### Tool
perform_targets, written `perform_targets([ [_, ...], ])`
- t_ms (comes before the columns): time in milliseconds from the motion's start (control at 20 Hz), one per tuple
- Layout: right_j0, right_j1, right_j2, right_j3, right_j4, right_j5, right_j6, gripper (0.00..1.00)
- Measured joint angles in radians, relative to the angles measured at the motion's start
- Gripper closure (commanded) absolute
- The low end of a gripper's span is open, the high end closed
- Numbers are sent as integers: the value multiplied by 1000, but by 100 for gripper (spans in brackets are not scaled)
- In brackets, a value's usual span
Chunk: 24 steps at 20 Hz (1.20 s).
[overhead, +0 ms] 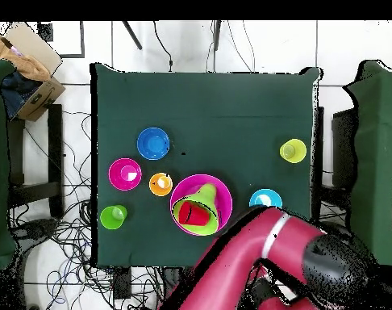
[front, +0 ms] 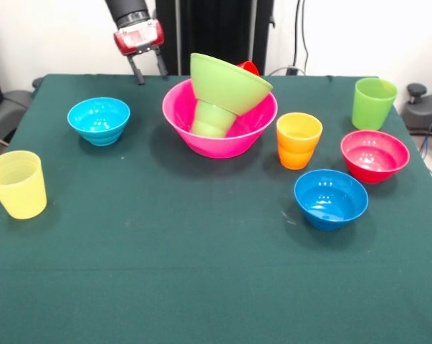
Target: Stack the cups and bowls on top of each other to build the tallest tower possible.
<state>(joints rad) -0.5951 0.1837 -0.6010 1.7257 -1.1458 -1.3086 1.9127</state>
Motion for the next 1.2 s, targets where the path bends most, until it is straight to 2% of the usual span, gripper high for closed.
perform_targets([
  [250,65,-51,1,7,2,97,0,0],
  [350,73,-67,5,5,6,112,0,0],
  [800,77,-151,38,-36,30,120,13,0],
  [1200,100,-185,52,-76,30,120,56,0],
])
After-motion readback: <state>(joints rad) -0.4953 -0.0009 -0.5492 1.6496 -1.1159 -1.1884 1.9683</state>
